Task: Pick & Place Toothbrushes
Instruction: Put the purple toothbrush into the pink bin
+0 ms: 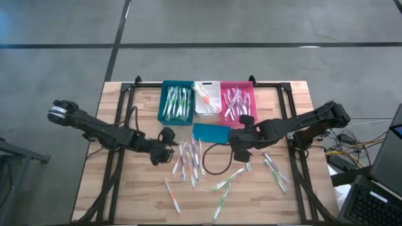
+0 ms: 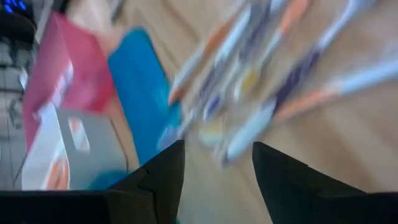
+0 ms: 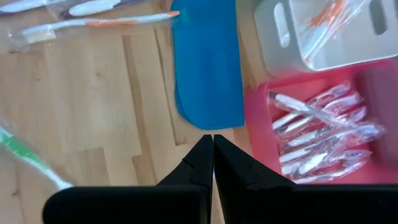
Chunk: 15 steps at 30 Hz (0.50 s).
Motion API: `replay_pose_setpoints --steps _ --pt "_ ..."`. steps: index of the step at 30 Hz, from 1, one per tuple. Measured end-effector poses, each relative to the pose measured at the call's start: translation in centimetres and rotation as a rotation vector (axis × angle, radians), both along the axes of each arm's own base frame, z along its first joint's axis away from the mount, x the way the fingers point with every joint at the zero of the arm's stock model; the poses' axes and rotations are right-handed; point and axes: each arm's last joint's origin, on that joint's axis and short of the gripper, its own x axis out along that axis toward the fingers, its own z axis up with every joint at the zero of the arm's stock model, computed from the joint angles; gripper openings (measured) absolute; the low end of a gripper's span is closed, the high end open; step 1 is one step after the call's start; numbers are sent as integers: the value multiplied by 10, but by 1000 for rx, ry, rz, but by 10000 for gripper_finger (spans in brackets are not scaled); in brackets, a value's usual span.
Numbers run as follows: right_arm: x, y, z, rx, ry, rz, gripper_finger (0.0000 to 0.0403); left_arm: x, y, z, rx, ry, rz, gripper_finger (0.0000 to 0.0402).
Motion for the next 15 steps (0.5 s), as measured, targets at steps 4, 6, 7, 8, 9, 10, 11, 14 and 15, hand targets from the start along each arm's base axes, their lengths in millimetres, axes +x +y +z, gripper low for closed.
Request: replay_pose_setpoints --steps 4,6,7,8,9,10,11,14,15 --pt "2 0 1 -15 -21 12 8 2 9 -9 110 74 21 193" --pt "3 0 1 -17 -28 23 8 5 10 -16 178 116 6 193" --pt "3 0 1 -17 -30 26 8 8 10 -21 211 141 -7 193" --pt "4 0 1 -17 -30 26 8 10 10 -27 243 169 -18 193" --pt "4 0 1 -17 -31 26 8 11 10 -33 281 202 -26 193" --pt "3 0 1 -17 -30 26 8 13 10 -39 318 234 -34 193" --pt "3 0 1 -17 -30 26 8 14 9 -44 349 262 -39 193" --pt "3 0 1 -17 -30 26 8 19 7 -57 421 332 -59 193" --pt "3 0 1 -17 -30 27 8 23 6 -59 433 344 -64 193"
